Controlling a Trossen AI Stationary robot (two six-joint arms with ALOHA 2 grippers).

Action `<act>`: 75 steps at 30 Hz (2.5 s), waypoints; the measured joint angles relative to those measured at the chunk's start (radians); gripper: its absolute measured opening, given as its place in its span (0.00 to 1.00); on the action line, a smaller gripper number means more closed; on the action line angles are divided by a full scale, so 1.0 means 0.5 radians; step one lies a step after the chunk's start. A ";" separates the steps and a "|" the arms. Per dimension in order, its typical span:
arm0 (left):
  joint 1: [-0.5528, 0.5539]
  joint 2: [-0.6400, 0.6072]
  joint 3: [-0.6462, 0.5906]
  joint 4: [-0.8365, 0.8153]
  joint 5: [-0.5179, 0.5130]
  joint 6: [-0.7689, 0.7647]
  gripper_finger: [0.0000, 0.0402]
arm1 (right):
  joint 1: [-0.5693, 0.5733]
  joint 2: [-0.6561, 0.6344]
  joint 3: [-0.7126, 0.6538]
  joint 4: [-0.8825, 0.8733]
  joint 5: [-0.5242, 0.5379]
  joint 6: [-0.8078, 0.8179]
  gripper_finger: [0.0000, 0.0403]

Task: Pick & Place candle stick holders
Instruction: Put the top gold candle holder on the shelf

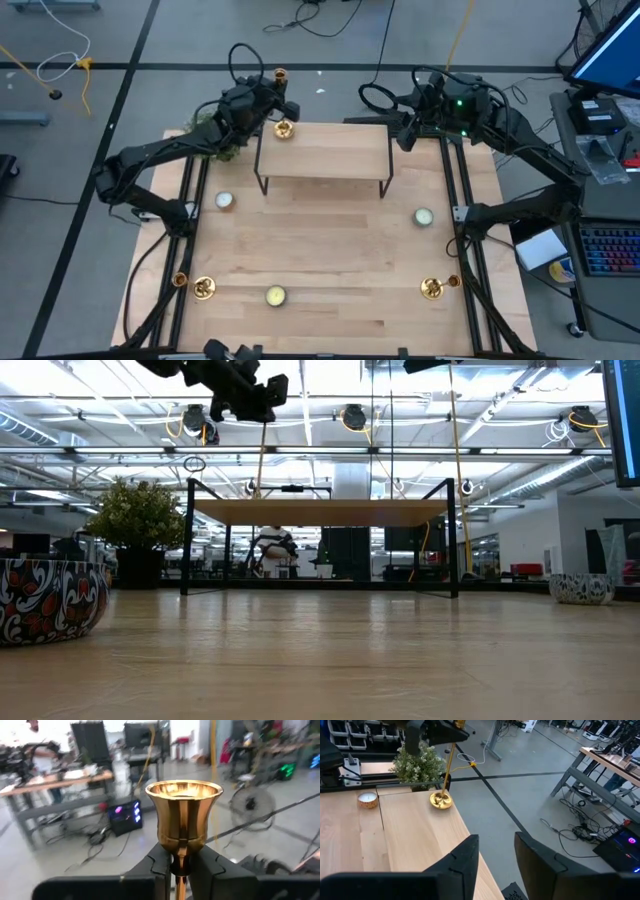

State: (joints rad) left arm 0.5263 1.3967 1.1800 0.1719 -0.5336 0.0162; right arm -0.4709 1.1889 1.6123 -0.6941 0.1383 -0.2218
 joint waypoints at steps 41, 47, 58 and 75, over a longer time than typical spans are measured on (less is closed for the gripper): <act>-0.021 -0.013 -0.099 -0.021 -0.110 0.049 0.13 | 0.000 0.000 -0.001 0.009 0.037 -0.013 0.28; -0.021 -0.013 -0.099 -0.022 -0.206 0.050 0.21 | 0.000 0.000 -0.001 0.008 0.037 -0.013 0.28; -0.021 -0.024 -0.100 -0.032 -0.205 0.069 0.42 | 0.000 0.000 -0.001 0.010 0.037 -0.002 0.28; -0.197 -0.408 -0.101 -0.267 -0.208 0.170 0.55 | 0.001 0.000 -0.001 0.063 0.037 -0.021 0.28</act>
State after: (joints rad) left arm 0.4276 1.1927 1.1296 0.0383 -0.6376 0.1010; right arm -0.4706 1.1889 1.6119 -0.6624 0.1566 -0.2325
